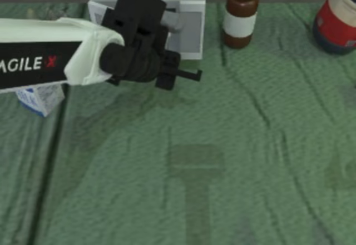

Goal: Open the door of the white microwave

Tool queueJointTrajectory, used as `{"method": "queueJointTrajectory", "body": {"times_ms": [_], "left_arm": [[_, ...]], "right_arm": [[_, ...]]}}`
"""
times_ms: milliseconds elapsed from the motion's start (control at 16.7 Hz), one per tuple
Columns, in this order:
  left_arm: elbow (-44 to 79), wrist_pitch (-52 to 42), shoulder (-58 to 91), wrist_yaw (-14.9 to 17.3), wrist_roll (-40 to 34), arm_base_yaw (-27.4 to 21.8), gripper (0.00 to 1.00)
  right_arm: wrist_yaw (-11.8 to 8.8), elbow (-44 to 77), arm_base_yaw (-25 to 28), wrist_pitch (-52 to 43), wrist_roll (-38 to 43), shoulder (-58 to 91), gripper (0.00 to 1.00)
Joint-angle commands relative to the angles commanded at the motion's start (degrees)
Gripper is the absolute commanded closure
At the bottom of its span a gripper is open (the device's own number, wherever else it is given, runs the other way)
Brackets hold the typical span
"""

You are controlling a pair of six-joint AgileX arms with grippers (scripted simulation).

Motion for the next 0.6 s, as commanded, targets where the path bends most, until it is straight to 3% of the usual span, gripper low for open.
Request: {"method": "queueJointTrajectory", "body": {"times_ms": [600], "left_arm": [[-0.3, 0.1, -0.1, 0.2, 0.4, 0.1, 1.00]], "right_arm": [[0.0, 0.0, 0.0, 0.0, 0.0, 0.0, 0.00]]}}
